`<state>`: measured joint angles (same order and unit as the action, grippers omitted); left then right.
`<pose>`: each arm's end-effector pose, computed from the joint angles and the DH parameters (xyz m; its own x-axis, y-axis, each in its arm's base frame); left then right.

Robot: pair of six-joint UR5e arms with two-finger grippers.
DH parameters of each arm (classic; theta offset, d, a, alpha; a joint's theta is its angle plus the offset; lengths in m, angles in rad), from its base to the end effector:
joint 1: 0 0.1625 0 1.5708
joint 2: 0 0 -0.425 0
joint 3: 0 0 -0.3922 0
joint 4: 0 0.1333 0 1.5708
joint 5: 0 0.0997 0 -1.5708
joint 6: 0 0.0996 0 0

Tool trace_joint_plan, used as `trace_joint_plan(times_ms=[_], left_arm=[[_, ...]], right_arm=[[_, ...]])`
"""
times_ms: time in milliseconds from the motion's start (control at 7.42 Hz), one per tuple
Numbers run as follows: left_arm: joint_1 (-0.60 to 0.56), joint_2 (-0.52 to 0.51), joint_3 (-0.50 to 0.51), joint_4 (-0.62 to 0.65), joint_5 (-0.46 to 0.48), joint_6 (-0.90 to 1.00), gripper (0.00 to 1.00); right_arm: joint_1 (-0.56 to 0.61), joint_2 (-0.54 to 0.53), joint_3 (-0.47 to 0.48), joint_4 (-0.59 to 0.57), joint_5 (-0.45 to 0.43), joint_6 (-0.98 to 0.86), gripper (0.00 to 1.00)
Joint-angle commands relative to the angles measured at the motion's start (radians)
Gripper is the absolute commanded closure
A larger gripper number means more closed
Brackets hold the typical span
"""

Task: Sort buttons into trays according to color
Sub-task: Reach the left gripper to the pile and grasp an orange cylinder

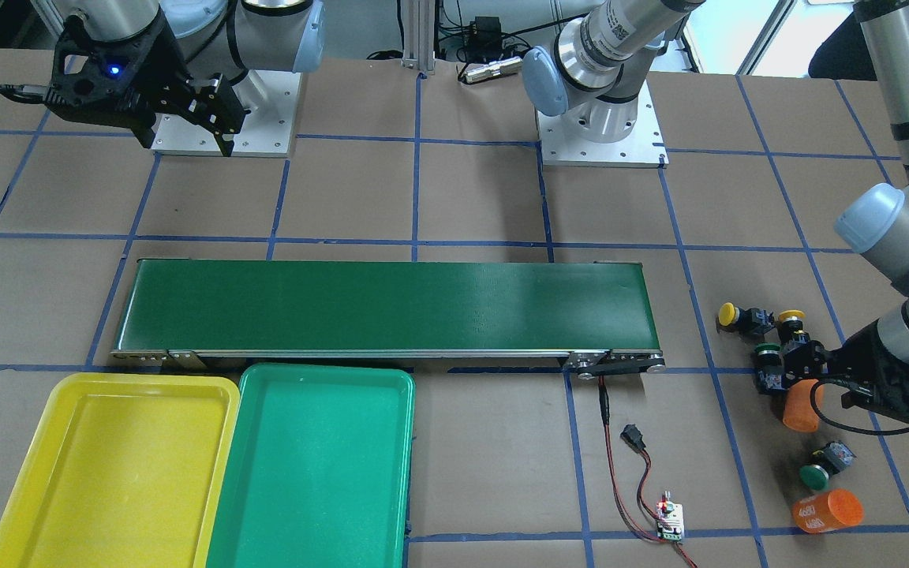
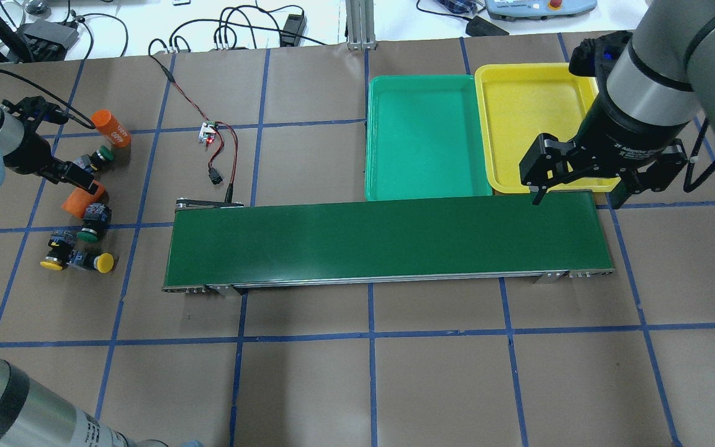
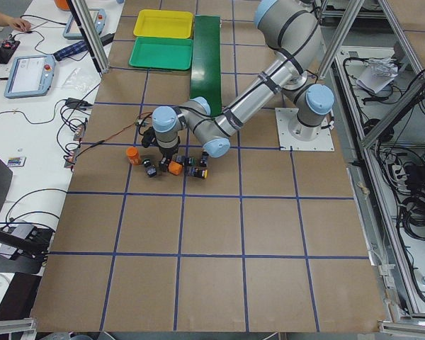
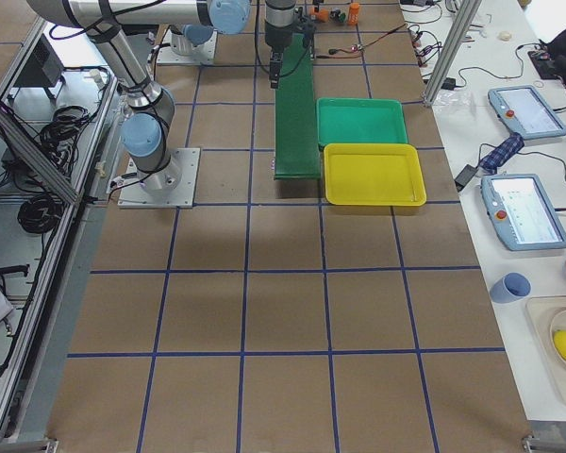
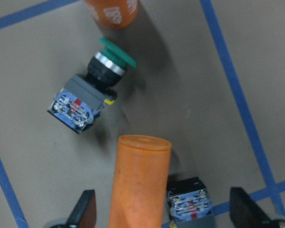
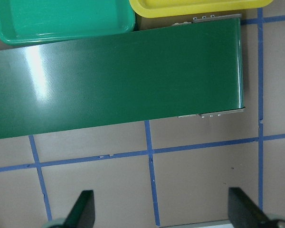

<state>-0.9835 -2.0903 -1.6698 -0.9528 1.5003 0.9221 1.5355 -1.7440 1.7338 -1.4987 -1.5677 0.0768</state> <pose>0.2324 -0.6023 0.2046 -0.9432 0.3294 0.0430 0.3269 0.9434 -0.0558 0.1190 -0.4167 0.4796 -0.9937 0.1119 0.0017 0.1118 0.9918 0.0619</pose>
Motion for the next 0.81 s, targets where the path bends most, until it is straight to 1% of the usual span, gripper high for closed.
trace_joint_plan(times_ms=[0, 404, 674], left_arm=[[0.006, -0.042, 0.001, 0.017, -0.002, 0.011, 0.01], [0.005, -0.040, 0.005, 0.019, -0.005, 0.009, 1.00], [-0.009, -0.011, 0.005, 0.017, -0.005, 0.008, 1.00]], right_arm=[[0.000, -0.011, 0.023, 0.002, 0.001, 0.008, 0.00], [0.000, -0.019, 0.027, -0.001, 0.001, -0.002, 0.00], [0.000, -0.028, 0.027, -0.003, 0.001, 0.000, 0.00]])
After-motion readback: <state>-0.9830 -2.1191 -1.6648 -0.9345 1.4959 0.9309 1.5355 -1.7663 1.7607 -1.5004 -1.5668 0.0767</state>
